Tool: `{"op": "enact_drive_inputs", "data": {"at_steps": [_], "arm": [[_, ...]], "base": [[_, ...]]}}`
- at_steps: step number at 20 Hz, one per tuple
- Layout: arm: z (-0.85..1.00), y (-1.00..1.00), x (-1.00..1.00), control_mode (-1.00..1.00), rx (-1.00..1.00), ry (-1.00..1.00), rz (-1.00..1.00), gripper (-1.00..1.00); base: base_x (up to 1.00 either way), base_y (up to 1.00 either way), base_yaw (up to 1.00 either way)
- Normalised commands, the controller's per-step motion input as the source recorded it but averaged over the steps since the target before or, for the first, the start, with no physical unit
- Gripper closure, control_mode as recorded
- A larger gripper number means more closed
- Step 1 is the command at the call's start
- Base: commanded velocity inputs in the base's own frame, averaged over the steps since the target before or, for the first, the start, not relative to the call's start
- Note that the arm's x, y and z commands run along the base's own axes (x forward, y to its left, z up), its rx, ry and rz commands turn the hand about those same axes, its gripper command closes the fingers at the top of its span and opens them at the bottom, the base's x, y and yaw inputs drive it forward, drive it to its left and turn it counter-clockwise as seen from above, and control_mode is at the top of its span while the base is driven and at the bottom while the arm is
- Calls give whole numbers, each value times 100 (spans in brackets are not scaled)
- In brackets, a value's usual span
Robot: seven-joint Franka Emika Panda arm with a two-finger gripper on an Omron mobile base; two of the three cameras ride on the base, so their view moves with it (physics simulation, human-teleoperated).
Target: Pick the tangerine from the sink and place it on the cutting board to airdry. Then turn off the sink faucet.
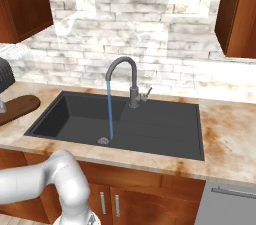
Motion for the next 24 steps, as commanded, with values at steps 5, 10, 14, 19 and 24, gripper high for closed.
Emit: {"op": "enact_drive_inputs", "data": {"at_steps": [5,10,14,19,24], "arm": [[-17,11,4,-100,0,0,0,100],[-15,6,6,-100,0,0,0,100],[-13,5,11,-100,0,0,0,100],[-12,4,18,-100,0,0,0,100],[-10,6,23,-100,0,0,0,100]], "base": [[0,0,0],[0,0,0],[0,0,0],[0,0,0],[0,0,0]]}}
